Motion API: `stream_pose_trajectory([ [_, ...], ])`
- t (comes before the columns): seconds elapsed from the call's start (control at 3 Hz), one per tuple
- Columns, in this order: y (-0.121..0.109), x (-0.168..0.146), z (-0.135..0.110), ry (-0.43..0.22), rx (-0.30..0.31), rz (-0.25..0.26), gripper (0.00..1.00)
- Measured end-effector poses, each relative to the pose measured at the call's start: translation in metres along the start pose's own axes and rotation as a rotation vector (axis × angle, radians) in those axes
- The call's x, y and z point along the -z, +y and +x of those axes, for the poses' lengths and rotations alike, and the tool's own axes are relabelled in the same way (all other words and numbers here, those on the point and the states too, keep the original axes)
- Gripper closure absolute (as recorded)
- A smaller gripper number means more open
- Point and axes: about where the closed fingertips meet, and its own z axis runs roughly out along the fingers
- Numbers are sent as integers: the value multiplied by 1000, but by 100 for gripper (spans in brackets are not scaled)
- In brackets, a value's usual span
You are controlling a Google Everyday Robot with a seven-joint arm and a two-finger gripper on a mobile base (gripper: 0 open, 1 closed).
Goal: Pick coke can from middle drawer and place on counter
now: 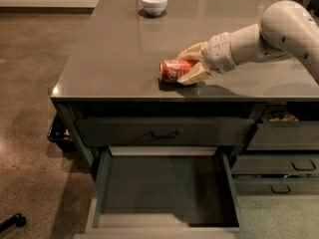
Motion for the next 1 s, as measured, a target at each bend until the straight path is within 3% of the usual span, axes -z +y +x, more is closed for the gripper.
stream_pose_trajectory([
  [0.33,0,0,0,0,0,0,15],
  [0.67,0,0,0,0,0,0,0],
  [1.0,0,0,0,0,0,0,0],
])
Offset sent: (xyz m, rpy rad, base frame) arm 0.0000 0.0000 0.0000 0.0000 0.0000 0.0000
